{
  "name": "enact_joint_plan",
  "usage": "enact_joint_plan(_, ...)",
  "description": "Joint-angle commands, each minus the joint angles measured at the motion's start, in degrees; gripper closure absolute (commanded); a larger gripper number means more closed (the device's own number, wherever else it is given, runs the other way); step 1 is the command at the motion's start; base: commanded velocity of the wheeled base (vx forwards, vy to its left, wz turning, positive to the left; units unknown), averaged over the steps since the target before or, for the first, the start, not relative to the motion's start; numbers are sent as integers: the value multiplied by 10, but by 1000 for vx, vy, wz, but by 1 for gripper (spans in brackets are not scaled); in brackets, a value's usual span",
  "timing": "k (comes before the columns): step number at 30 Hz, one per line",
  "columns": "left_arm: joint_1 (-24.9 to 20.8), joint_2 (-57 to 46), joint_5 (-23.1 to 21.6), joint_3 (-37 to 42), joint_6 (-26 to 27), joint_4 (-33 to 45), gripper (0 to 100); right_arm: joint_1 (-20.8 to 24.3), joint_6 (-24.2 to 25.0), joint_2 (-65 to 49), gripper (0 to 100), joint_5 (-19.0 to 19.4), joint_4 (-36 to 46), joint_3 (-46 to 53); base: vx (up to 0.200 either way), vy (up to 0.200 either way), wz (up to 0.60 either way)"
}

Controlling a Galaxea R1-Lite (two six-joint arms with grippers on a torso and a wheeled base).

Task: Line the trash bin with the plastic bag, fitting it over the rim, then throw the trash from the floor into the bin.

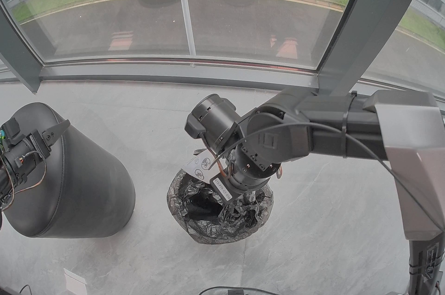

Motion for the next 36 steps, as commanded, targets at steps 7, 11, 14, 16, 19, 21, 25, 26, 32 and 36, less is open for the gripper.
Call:
enact_joint_plan(7, 1, 1, -1, -1, 0, 0, 0, 6, 6, 64, 100, -1, -5, 0, 0, 0, 0)
enact_joint_plan(11, 1, 1, -1, -1, 0, -1, 0, 3, 6, 72, 100, -2, -14, 0, 0, 0, 0)
enact_joint_plan(14, 1, 0, -1, -1, 0, -1, 0, 3, 5, 76, 0, -2, -38, 0, 0, 0, 0)
enact_joint_plan(16, 1, 1, -1, -1, 0, -1, 0, 2, 1, 81, 0, -1, -58, 0, 0, 0, 0)
enact_joint_plan(19, 1, 0, -1, -1, 0, -1, 0, 0, 2, 87, 0, 0, -73, 0, 0, 0, 0)
enact_joint_plan(21, 1, 0, -1, -1, 0, -1, 0, 1, 2, 88, 0, 0, -75, 0, 0, 0, 0)
enact_joint_plan(25, 3, -2, -1, -2, -1, -1, 0, 1, -3, 86, 0, -1, -78, 0, 0, 0, 0)
enact_joint_plan(26, 3, -2, -1, -2, -1, -1, 0, 1, -5, 84, 0, 0, -83, 0, 0, 0, 0)
enact_joint_plan(32, 3, -4, -2, -3, -15, -1, 0, 8, 20, 80, 0, 5, -114, 0, 0, 0, 0)
enact_joint_plan(36, 3, -7, -2, -2, -15, -1, 0, 17, 78, 86, 0, 7, -105, 0, 0, 0, 0)
